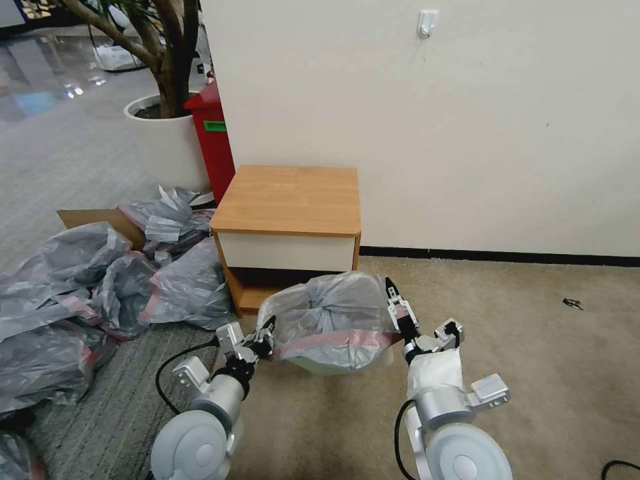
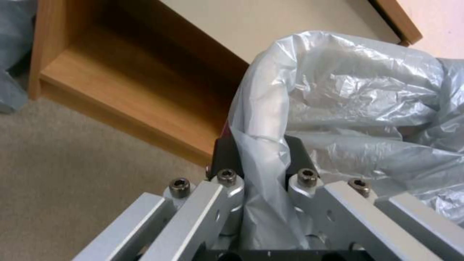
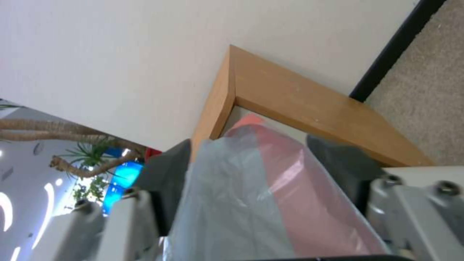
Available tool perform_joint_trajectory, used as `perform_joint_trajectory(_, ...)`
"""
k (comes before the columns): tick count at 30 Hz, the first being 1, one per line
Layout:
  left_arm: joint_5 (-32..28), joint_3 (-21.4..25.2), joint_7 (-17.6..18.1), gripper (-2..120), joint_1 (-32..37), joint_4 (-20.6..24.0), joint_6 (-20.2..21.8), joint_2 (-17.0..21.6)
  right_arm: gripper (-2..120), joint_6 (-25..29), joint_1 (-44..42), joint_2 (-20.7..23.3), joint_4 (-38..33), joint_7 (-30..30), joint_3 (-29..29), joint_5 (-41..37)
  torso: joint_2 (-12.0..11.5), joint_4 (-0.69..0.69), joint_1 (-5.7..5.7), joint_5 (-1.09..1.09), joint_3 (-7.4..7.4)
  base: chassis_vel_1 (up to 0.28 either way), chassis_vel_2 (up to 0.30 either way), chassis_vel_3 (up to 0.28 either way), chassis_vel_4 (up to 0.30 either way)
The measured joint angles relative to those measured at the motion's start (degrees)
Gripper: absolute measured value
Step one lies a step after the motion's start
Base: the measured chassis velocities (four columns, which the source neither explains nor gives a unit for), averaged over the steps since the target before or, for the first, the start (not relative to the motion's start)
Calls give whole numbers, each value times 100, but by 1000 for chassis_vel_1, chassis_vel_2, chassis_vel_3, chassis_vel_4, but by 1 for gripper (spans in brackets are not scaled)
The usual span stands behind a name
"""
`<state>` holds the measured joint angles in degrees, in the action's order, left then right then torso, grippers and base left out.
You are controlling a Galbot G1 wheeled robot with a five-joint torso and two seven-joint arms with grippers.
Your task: Pick up the garbage bag from the table and place it over the trash can.
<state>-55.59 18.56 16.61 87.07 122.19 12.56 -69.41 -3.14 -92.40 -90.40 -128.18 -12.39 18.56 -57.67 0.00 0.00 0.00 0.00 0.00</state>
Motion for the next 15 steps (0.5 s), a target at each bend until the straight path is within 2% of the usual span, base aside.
perform_joint_trajectory(3,-1,-15,1,7,5,12,1,-19,48,27,-6,28,-3,1,23,-13,0,0,0,0,0,0,0,0,0)
perform_joint_trajectory(4,-1,-15,1,7,5,12,1,-19,48,27,-6,28,-3,1,23,-13,0,0,0,0,0,0,0,0,0)
perform_joint_trajectory(8,2,-21,1,7,36,36,2,-36,30,57,-7,61,-10,1,70,-41,0,0,0,0,0,0,0,0,0)
perform_joint_trajectory(9,2,-21,1,7,36,36,2,-36,30,57,-7,61,-10,1,70,-41,0,0,0,0,0,0,0,0,0)
perform_joint_trajectory(12,6,-13,-3,7,54,44,2,-39,18,66,-2,69,-11,0,105,-55,0,0,0,0,0,0,0,0,0)
perform_joint_trajectory(15,7,-10,-6,7,53,45,1,-42,10,67,-1,83,-7,0,106,-56,0,0,0,0,0,0,0,0,0)
